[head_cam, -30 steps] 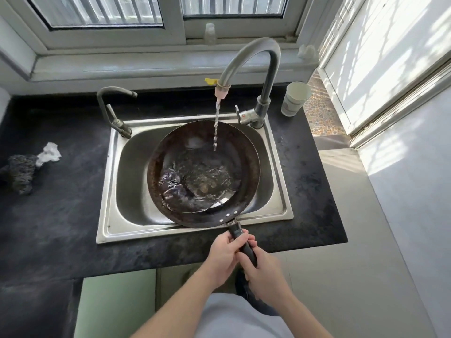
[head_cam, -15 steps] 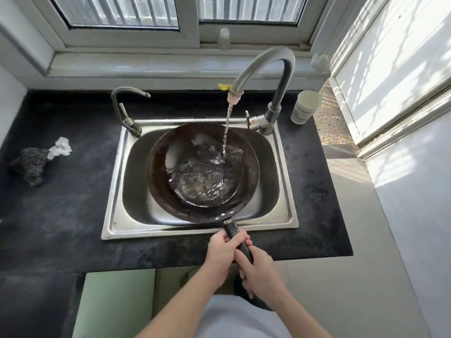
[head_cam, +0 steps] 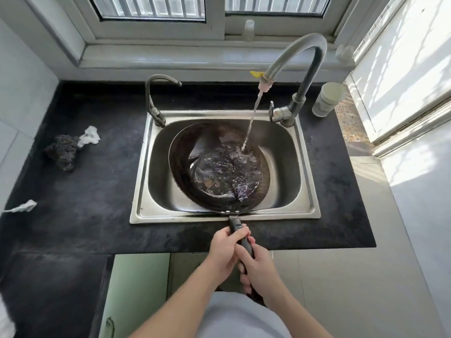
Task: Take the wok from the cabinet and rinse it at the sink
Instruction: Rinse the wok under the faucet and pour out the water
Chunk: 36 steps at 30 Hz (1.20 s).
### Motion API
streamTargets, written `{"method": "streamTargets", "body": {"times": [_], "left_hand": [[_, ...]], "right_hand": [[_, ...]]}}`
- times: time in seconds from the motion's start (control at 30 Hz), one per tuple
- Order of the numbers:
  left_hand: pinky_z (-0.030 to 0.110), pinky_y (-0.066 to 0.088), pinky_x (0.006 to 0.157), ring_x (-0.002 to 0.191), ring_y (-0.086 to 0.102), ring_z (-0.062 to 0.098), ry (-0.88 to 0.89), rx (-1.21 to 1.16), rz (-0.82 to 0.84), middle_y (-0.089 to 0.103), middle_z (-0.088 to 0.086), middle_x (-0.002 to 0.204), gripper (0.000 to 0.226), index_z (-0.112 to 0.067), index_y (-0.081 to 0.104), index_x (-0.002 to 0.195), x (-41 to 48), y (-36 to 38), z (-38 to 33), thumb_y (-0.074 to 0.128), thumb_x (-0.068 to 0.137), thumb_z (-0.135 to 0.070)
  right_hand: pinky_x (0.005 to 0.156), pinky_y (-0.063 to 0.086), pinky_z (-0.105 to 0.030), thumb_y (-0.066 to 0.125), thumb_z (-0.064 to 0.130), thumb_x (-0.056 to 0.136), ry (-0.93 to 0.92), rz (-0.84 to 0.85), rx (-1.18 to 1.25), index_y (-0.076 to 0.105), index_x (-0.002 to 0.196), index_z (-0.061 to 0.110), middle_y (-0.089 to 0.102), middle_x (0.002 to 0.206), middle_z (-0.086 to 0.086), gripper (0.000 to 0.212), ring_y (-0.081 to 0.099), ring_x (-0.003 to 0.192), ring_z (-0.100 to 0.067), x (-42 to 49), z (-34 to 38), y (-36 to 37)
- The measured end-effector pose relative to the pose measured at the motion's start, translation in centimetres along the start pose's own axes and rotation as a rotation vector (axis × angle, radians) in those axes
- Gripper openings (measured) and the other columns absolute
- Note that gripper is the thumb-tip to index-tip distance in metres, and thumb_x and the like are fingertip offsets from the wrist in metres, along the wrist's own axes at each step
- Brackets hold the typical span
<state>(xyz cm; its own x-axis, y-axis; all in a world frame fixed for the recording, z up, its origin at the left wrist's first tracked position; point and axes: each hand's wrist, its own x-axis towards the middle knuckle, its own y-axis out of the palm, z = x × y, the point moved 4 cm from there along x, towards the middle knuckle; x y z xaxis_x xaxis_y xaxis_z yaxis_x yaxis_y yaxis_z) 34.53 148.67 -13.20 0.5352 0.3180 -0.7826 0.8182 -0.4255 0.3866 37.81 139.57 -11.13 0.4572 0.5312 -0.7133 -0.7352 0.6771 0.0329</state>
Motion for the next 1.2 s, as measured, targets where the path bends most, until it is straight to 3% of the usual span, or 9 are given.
{"method": "streamTargets", "body": {"times": [0.23,0.4,0.57,0.7,0.9,0.97,1.07,1.2], "left_hand": [[0.04,0.058,0.083,0.077,0.068,0.024,-0.063,-0.047,0.099,0.066,0.011,0.078,0.016,0.003,0.059,0.109,0.2,1.2,0.7,0.059,0.094,-0.002],[0.042,0.054,0.087,0.082,0.065,0.026,-0.081,-0.135,0.138,0.063,0.012,0.086,0.017,0.003,0.059,0.11,0.1,1.0,0.4,0.057,0.096,-0.006],[0.034,0.058,0.084,0.103,0.068,0.026,-0.105,-0.172,0.169,0.068,0.017,0.106,0.025,0.004,0.057,0.121,-0.5,0.3,0.0,0.051,0.098,-0.003],[0.038,0.057,0.091,0.095,0.066,0.025,-0.011,-0.105,0.131,0.064,0.018,0.098,0.018,0.005,0.057,0.112,-0.7,-0.3,-0.6,0.053,0.095,0.002],[0.039,0.059,0.088,0.093,0.068,0.027,0.079,-0.087,0.038,0.069,0.017,0.091,0.024,0.007,0.057,0.115,-0.9,-1.3,-0.7,0.06,0.091,0.002],[0.04,0.057,0.09,0.095,0.069,0.029,0.11,-0.085,0.008,0.07,0.018,0.093,0.028,0.008,0.058,0.116,-1.0,-1.6,-0.6,0.063,0.09,-0.001],[0.039,0.058,0.087,0.096,0.071,0.03,0.135,-0.074,-0.025,0.072,0.019,0.093,0.027,0.006,0.061,0.113,-0.9,-1.9,-0.3,0.065,0.088,-0.002],[0.035,0.057,0.087,0.095,0.072,0.029,0.162,-0.105,-0.039,0.074,0.019,0.095,0.028,0.006,0.062,0.112,-0.6,-1.7,-0.2,0.067,0.086,-0.002]], "right_hand": [[0.036,0.039,-0.028,0.059,0.028,0.094,-0.089,-0.111,-0.294,0.057,0.082,0.01,0.053,0.048,-0.001,0.022,0.047,0.035,-0.019,-0.8,0.5,-1.6],[0.037,0.034,-0.027,0.065,0.012,0.087,-0.042,0.001,-0.151,0.057,0.088,0.007,0.046,0.045,-0.003,0.01,0.04,0.034,-0.02,-1.0,0.9,-1.9],[0.035,0.032,-0.022,0.064,0.005,0.089,0.027,0.128,-0.088,0.054,0.091,0.005,0.041,0.05,-0.001,0.01,0.036,0.037,-0.014,-0.4,1.2,-2.0],[0.035,0.029,-0.021,0.065,0.006,0.09,0.056,0.227,-0.025,0.053,0.089,0.008,0.038,0.054,-0.001,0.011,0.033,0.039,-0.011,0.1,1.4,-1.6],[0.037,0.031,-0.022,0.067,0.011,0.089,0.093,0.277,-0.031,0.055,0.093,0.007,0.043,0.055,0.001,0.014,0.035,0.041,-0.01,0.2,1.6,-0.9],[0.038,0.038,-0.026,0.069,0.017,0.087,0.057,0.237,-0.151,0.058,0.097,0.004,0.049,0.056,-0.001,0.019,0.042,0.042,-0.012,0.5,1.9,-1.0],[0.046,0.054,-0.035,0.069,0.029,0.086,-0.035,0.05,-0.436,0.061,0.094,0.017,0.064,0.066,-0.004,0.016,0.059,0.046,-0.016,1.0,1.8,-1.2],[0.073,0.059,-0.047,0.063,0.034,0.086,-0.128,-0.231,-0.698,0.052,0.092,0.028,0.068,0.087,0.004,0.013,0.068,0.078,-0.022,1.2,1.1,-0.9]]}}
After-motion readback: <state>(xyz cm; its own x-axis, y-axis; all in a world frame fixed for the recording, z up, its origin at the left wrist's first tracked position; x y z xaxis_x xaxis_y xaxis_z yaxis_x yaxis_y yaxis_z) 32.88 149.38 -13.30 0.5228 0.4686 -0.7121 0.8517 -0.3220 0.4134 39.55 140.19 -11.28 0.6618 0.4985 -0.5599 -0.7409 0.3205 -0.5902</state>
